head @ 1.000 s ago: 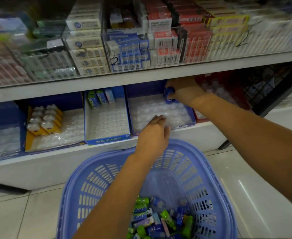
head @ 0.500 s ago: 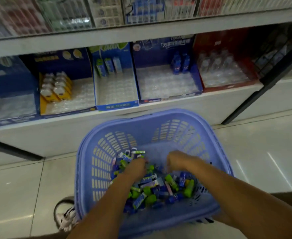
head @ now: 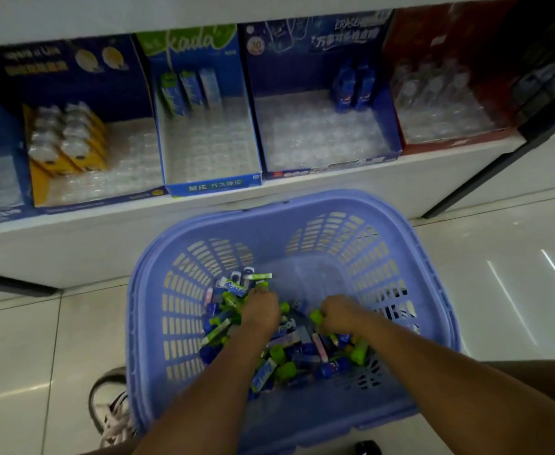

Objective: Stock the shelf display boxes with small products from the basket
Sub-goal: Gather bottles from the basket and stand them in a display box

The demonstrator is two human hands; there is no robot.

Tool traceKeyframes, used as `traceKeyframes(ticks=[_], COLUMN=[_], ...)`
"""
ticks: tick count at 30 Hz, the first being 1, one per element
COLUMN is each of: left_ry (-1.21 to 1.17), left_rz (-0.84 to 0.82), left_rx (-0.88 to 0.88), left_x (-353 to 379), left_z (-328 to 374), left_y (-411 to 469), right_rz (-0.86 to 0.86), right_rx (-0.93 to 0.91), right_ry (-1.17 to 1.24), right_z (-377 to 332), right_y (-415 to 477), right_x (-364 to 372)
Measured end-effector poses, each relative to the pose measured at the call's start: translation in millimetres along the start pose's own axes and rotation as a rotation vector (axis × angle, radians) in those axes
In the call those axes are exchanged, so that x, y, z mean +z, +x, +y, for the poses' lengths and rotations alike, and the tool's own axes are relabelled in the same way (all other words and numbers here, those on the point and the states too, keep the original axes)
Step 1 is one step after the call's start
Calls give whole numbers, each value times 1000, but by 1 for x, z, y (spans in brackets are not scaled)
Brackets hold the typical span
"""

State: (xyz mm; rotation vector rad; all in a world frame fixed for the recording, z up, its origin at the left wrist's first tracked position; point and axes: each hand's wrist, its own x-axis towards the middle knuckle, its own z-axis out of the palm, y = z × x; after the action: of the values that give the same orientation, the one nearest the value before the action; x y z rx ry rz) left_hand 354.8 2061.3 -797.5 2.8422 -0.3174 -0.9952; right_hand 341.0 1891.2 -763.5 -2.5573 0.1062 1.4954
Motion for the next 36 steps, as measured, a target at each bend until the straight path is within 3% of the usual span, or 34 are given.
traceKeyframes(ticks=[3,8,11,14,19,27,32,36], left_ry=[1,67,-150,-598,-1055,-1159,-1210,-1312], left_rz=[-79,-142,-108,-77,-81,329,666,753], left_rx=[-26,17,-3,9,121,249,187,151], left_x=[1,-4,-16,-44,-113,-206,-228,-231], left_z=[4,5,5,7,24,31,25,20], left_y=[4,-1,-4,-11,-34,-87,-104,-107], right_rz=[-6,-95,-61,29,124,562,939,1057], right_rx=[7,-108,-201,-261,-437,-774,-743,-711], right_ry=[371,1228,1372,1368,1373,1103,826,652], right_z=[4,11,18,23,22,2,-23,-57], right_y=[-3,-23,-34,-48,-85,-158,-160,-137], right_x=[-17,-41,-53,-67,-102,-166,-220,-268])
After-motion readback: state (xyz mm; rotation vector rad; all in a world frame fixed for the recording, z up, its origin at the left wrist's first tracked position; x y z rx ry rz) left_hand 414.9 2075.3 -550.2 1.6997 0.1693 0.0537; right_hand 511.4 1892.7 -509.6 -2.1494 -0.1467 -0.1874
